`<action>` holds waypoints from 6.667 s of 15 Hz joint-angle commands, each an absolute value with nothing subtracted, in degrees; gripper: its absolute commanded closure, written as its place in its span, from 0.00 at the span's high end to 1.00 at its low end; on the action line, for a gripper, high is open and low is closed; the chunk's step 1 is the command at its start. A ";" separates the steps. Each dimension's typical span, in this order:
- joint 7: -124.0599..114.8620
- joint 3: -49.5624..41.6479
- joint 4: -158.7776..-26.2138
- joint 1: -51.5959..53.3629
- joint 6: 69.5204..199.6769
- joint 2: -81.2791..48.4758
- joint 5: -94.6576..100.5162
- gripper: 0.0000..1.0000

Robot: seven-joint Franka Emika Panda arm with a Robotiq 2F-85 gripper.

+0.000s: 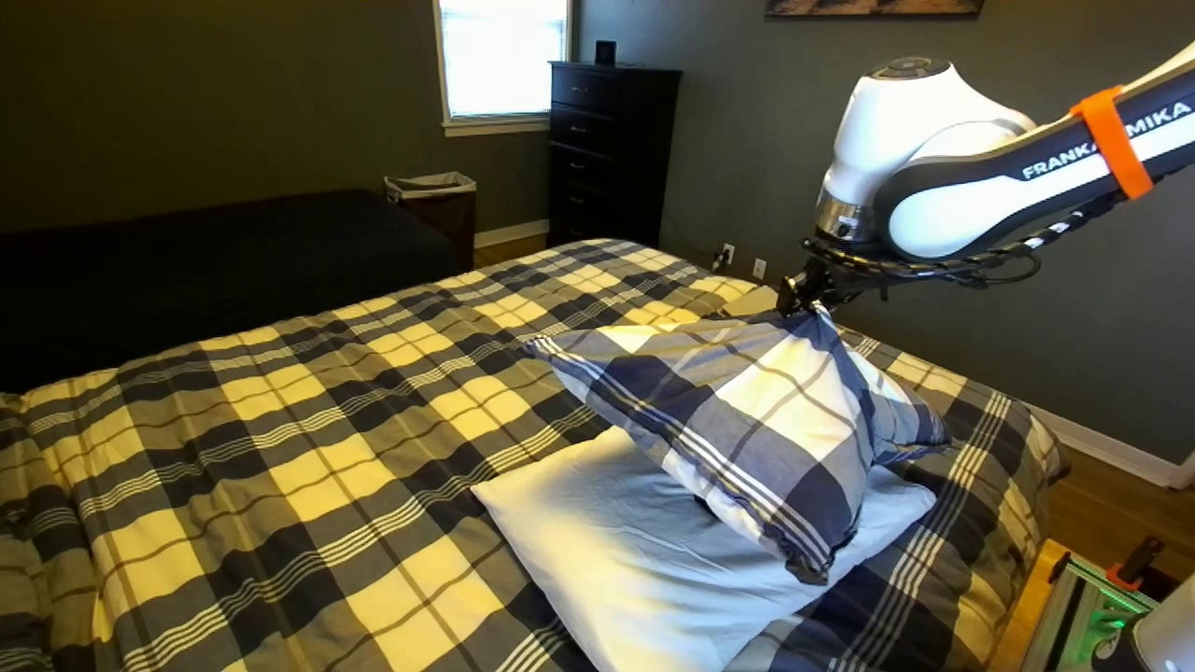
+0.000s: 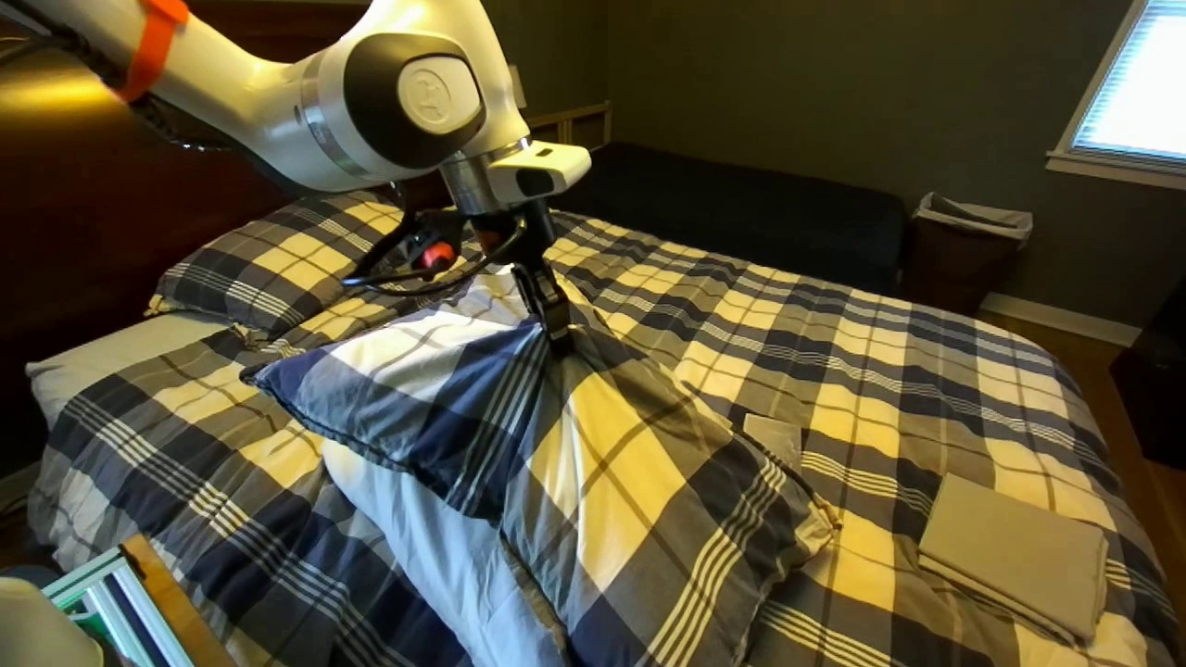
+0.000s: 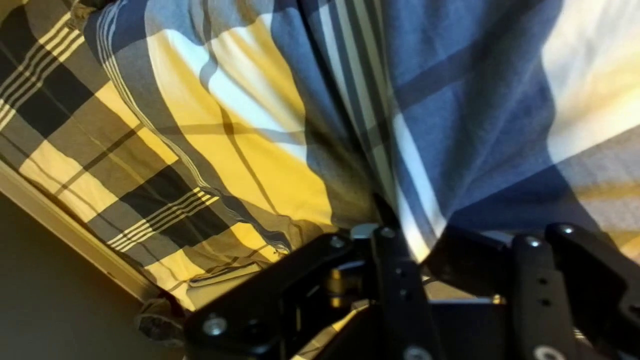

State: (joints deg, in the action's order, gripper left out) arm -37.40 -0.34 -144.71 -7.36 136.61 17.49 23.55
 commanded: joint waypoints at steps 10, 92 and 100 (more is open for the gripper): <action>-39.10 0.89 -143.79 -11.04 136.42 17.97 26.17 0.01; -71.30 -23.70 -104.25 -25.35 154.37 -17.36 81.78 0.01; -73.14 -24.76 -101.06 -25.74 154.55 -20.79 84.93 0.01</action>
State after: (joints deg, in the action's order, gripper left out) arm -70.67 -23.69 -104.56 -25.45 152.78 -19.71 80.97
